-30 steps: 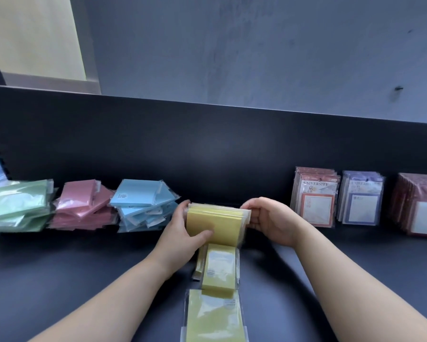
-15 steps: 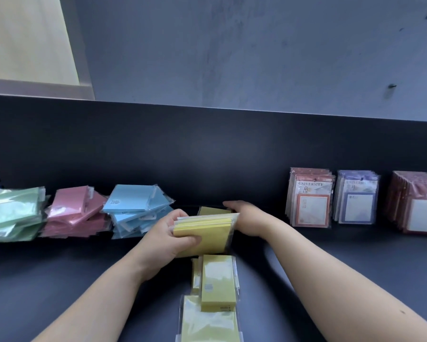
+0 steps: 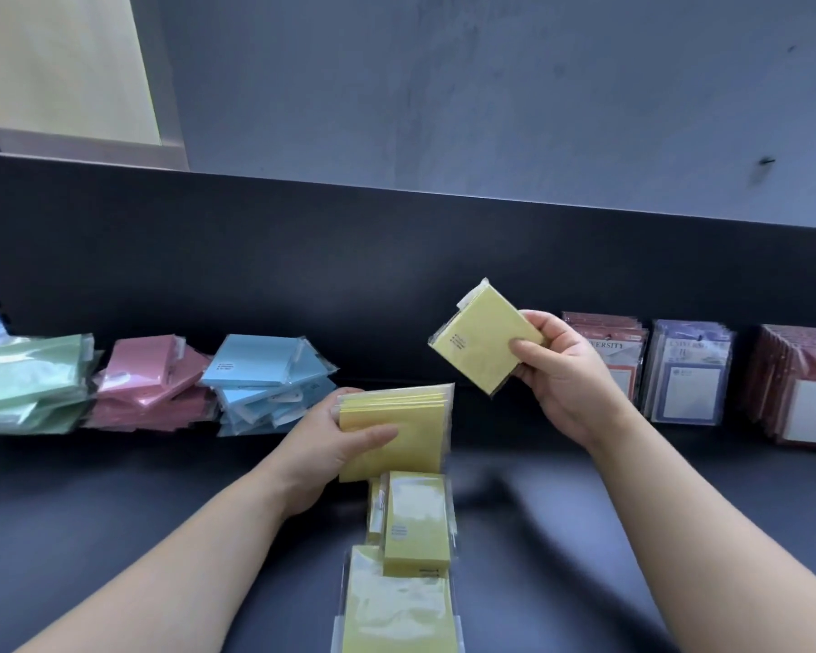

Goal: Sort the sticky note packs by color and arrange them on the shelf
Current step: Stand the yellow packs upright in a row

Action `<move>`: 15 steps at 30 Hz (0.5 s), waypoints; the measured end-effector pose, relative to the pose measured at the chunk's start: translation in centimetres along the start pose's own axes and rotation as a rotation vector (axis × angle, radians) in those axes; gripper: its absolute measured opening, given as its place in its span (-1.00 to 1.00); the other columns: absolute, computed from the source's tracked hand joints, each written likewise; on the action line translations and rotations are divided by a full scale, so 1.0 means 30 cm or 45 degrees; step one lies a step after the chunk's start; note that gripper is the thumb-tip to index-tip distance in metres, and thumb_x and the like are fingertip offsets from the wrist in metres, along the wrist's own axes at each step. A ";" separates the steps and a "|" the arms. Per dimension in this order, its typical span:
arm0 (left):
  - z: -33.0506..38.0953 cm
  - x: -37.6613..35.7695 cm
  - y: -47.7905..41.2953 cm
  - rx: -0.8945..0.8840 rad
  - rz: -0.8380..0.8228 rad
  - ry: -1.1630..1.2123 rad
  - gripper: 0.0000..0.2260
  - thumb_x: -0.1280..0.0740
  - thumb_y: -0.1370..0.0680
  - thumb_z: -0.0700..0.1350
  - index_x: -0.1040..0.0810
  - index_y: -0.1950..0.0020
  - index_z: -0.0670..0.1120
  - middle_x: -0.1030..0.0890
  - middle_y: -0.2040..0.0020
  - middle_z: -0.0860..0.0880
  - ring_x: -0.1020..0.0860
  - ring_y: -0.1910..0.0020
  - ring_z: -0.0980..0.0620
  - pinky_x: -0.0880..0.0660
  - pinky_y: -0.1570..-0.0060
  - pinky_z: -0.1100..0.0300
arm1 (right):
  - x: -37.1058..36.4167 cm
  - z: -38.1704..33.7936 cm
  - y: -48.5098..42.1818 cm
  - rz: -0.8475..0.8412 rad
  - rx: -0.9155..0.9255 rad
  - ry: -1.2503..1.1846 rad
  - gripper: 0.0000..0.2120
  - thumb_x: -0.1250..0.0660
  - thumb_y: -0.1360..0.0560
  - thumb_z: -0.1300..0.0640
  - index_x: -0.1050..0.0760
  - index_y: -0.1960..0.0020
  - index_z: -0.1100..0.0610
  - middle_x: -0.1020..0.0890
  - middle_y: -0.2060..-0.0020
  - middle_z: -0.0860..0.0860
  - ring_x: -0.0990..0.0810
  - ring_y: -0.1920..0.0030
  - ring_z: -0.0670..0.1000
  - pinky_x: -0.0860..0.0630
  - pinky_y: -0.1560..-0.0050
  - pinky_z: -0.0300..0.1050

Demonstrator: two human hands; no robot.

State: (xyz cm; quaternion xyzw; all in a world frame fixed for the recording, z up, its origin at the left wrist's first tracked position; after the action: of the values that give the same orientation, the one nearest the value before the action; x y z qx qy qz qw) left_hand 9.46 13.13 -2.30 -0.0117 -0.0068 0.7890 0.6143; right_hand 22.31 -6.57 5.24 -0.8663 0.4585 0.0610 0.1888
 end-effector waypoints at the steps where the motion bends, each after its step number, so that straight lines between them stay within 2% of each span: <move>1: 0.002 -0.001 0.001 -0.006 0.013 0.025 -0.45 -0.60 -0.23 -0.03 -0.47 -0.12 -0.12 -0.64 0.10 -0.05 -0.61 0.19 0.11 -0.53 0.20 0.25 | -0.026 -0.015 0.020 -0.086 0.012 -0.018 -0.78 -0.30 -0.42 0.38 -0.49 0.01 0.15 -0.63 0.18 0.00 -0.59 0.16 -0.05 -0.56 0.14 -0.22; 2: 0.004 0.000 0.001 -0.016 0.026 0.037 -0.35 -0.61 -0.18 0.11 -0.47 -0.13 -0.12 -0.64 0.09 -0.06 -0.61 0.17 0.10 -0.53 0.18 0.23 | -0.055 -0.019 0.038 -0.162 0.009 0.050 -0.77 -0.35 -0.37 0.38 -0.50 0.04 0.14 -0.62 0.22 -0.01 -0.57 0.19 -0.05 -0.54 0.13 -0.23; 4: 0.002 0.004 0.002 -0.031 0.046 0.035 -0.11 -0.54 0.00 0.39 -0.47 -0.15 -0.11 -0.65 0.06 -0.09 -0.61 0.12 0.04 -0.53 0.11 0.14 | -0.105 0.007 0.067 -0.261 0.006 0.418 -0.78 -0.38 -0.39 0.39 -0.52 0.09 0.11 -0.59 0.25 -0.03 -0.52 0.22 -0.08 -0.49 0.13 -0.25; 6: 0.000 0.001 0.005 -0.069 0.041 0.024 -0.01 -0.45 0.05 0.49 -0.45 -0.15 -0.14 -0.64 0.04 -0.12 -0.59 0.09 -0.01 -0.51 0.08 0.10 | -0.135 0.059 0.088 -0.289 0.064 0.937 -0.77 -0.40 -0.42 0.34 -0.53 0.09 0.02 -0.56 0.19 -0.04 -0.49 0.22 -0.10 -0.43 0.11 -0.24; 8: 0.001 0.001 0.004 -0.104 0.036 0.001 0.00 -0.42 0.05 0.52 -0.44 -0.15 -0.15 -0.63 0.03 -0.13 -0.58 0.07 -0.02 -0.49 0.05 0.09 | -0.147 0.105 0.100 -0.249 0.114 1.275 -0.72 -0.44 -0.41 0.23 -0.51 -0.01 -0.07 -0.46 0.06 -0.07 -0.46 0.17 -0.14 -0.40 0.06 -0.25; 10: 0.002 -0.001 0.004 -0.125 0.040 -0.004 -0.02 -0.43 0.04 0.51 -0.43 -0.13 -0.14 -0.62 0.04 -0.10 -0.57 0.07 -0.02 -0.47 0.04 0.08 | -0.134 0.136 0.108 -0.194 0.052 1.348 -0.45 -0.48 -0.38 0.14 -0.37 -0.29 -0.11 -0.36 -0.09 -0.11 -0.43 0.00 -0.17 -0.39 -0.09 -0.27; 12: 0.002 -0.005 0.004 -0.135 0.049 -0.033 -0.04 -0.42 0.05 0.51 -0.42 -0.11 -0.12 -0.62 0.08 -0.06 -0.56 0.10 0.02 -0.46 0.08 0.13 | -0.113 0.173 0.116 -0.211 -0.117 1.328 -0.18 -0.49 -0.36 0.08 -0.12 -0.48 -0.12 -0.30 -0.23 -0.15 -0.38 -0.19 -0.16 -0.32 -0.20 -0.30; 13: 0.003 -0.009 0.005 -0.142 0.055 -0.045 -0.05 -0.42 0.06 0.52 -0.42 -0.10 -0.09 -0.62 0.09 -0.04 -0.56 0.12 0.04 -0.46 0.10 0.16 | -0.107 0.196 0.121 -0.253 -0.215 1.287 -0.12 -0.49 -0.36 0.07 -0.06 -0.51 -0.11 -0.32 -0.26 -0.17 -0.39 -0.23 -0.15 -0.34 -0.22 -0.29; 15: 0.002 -0.020 -0.001 -0.132 0.085 -0.070 -0.08 -0.40 0.06 0.53 -0.42 -0.09 -0.04 -0.61 0.10 -0.01 -0.55 0.13 0.07 -0.46 0.14 0.23 | -0.107 0.231 0.132 -0.342 -0.324 1.191 -0.18 -0.48 -0.36 0.11 -0.13 -0.48 -0.10 -0.48 -0.23 -0.19 -0.50 -0.17 -0.17 -0.44 -0.22 -0.21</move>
State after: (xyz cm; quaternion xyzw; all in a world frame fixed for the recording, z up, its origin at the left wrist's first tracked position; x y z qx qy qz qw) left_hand 9.63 12.55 -2.23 -0.0221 -0.0641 0.8076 0.5859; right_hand 17.71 -3.45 -1.31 -0.8684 0.3674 -0.3032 -0.1380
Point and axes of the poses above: each hand's wrist, its own y-axis away from the middle knuckle, its own x-axis out of the back of the hand, z = x × y, the point moved 6 cm from there along -y, towards the middle knuckle
